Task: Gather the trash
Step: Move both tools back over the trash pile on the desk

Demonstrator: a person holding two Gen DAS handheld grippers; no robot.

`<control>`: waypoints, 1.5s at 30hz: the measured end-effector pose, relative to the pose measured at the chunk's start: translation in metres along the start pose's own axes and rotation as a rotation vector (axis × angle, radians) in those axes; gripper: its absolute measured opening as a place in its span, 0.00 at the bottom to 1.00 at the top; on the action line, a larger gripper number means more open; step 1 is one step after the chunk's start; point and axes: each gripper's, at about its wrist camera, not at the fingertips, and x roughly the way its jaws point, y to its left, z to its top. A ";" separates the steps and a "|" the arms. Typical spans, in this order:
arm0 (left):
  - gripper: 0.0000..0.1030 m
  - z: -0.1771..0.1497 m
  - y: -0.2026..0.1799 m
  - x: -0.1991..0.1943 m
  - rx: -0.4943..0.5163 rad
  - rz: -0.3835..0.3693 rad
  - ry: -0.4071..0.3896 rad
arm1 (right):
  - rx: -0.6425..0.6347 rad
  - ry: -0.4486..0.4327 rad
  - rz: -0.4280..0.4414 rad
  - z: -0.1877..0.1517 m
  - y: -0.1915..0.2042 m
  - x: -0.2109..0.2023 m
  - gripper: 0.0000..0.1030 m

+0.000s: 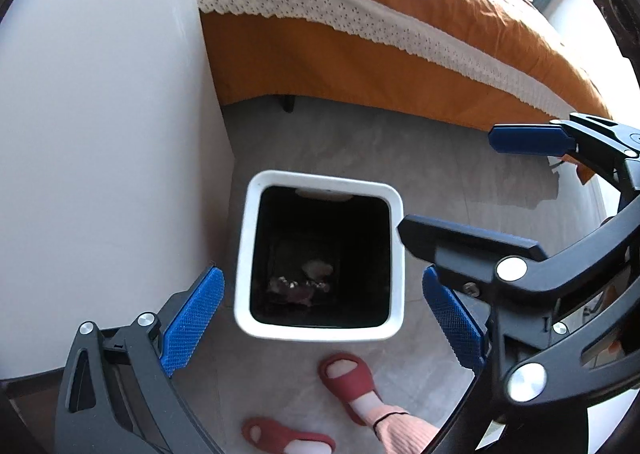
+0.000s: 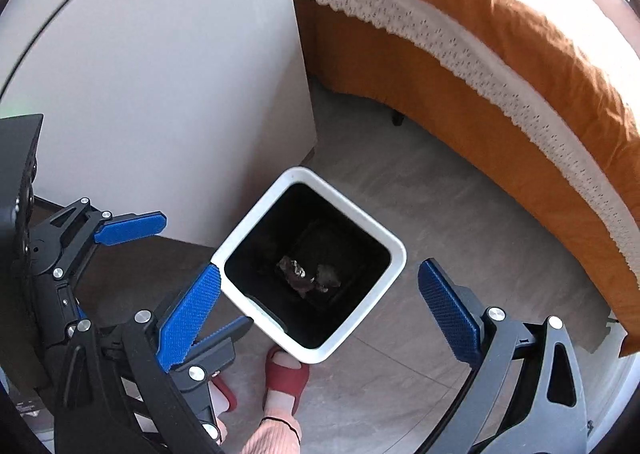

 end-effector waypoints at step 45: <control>0.95 -0.113 0.108 -0.529 -0.542 0.597 -0.594 | -0.527 -0.620 0.379 0.085 0.265 -0.386 0.95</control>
